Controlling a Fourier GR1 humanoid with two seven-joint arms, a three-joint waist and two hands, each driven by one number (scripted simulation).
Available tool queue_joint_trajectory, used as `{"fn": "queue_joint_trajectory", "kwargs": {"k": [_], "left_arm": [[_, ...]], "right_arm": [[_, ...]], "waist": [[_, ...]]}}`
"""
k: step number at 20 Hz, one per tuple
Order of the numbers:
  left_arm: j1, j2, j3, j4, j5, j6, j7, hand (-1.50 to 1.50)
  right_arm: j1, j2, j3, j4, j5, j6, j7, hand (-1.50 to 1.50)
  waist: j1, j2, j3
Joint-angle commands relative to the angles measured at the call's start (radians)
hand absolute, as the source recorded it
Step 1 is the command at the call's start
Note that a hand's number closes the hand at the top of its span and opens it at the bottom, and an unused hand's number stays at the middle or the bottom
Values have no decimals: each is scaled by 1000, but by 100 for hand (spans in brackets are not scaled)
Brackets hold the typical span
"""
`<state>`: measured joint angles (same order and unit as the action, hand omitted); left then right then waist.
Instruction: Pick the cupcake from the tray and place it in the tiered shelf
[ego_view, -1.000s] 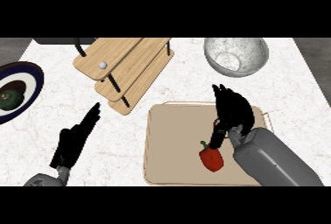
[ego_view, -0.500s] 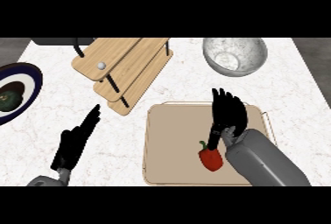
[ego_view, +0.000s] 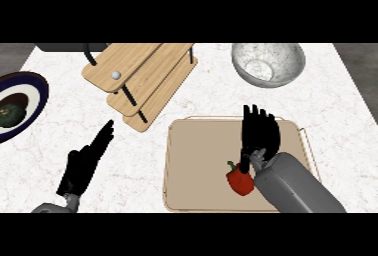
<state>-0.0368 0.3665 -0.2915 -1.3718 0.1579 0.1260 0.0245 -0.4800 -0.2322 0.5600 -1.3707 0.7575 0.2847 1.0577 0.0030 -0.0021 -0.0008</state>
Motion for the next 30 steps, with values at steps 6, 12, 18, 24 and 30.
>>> {"fn": "queue_joint_trajectory", "kwargs": {"k": [6,12,18,24,30], "left_arm": [[20,-28,31,-12,-28,-24,3,0],[18,-57,27,-6,-83,-23,17,0],[13,-70,72,7,-84,-68,3,0],[20,-124,55,7,-143,-33,4,0],[43,-89,107,26,-131,-97,-27,0]], "right_arm": [[8,36,-67,108,80,54,3,-150],[18,38,-97,179,148,40,-76,-150],[14,67,-153,279,191,-3,-165,-150],[35,106,-129,245,218,-3,-236,150],[27,94,-149,253,287,-58,-267,150]], "waist": [[3,2,1],[3,3,1],[4,3,1],[1,3,1],[0,2,1]]}}
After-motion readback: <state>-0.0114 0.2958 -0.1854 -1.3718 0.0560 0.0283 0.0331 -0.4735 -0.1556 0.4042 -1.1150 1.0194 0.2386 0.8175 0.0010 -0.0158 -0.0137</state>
